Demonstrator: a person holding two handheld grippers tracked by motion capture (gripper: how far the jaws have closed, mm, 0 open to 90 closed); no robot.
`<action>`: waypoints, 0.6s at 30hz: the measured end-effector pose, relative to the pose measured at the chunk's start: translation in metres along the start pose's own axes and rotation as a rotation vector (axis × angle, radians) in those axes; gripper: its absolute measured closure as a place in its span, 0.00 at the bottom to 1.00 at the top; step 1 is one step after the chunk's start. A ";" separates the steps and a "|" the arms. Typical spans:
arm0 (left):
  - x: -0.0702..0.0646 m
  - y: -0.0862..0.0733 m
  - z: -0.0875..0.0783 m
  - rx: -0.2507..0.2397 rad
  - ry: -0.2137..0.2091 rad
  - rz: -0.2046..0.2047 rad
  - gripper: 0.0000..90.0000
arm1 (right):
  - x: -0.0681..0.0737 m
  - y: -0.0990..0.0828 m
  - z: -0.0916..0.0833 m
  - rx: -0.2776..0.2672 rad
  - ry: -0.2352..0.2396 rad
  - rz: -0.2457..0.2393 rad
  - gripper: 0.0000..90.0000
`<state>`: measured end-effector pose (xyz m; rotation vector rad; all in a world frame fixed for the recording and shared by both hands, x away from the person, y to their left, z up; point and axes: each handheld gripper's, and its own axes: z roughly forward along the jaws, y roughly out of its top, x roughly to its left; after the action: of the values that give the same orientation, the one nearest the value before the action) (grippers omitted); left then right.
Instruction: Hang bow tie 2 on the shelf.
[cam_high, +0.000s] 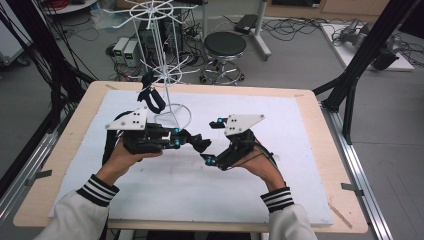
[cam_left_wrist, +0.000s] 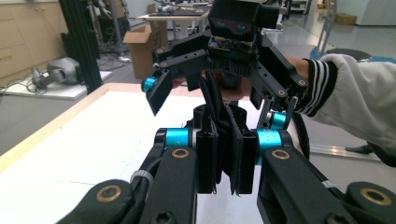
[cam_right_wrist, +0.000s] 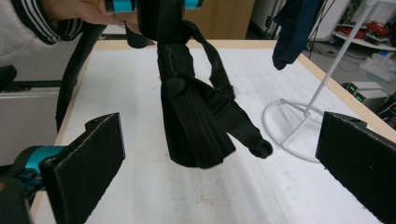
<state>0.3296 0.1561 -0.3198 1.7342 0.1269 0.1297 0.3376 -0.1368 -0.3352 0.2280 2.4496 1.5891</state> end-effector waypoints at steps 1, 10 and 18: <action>0.000 0.000 -0.001 -0.003 0.003 -0.002 0.92 | 0.000 0.000 -0.001 -0.005 -0.006 0.005 0.01; 0.002 0.003 -0.005 -0.005 0.025 -0.002 0.92 | 0.000 -0.009 -0.011 -0.031 -0.046 0.052 0.01; 0.004 0.009 -0.011 -0.030 0.069 -0.001 0.92 | 0.007 -0.016 -0.028 -0.066 -0.094 0.077 0.01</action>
<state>0.3320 0.1663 -0.3093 1.7003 0.1751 0.1898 0.3229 -0.1666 -0.3392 0.3812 2.3402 1.6470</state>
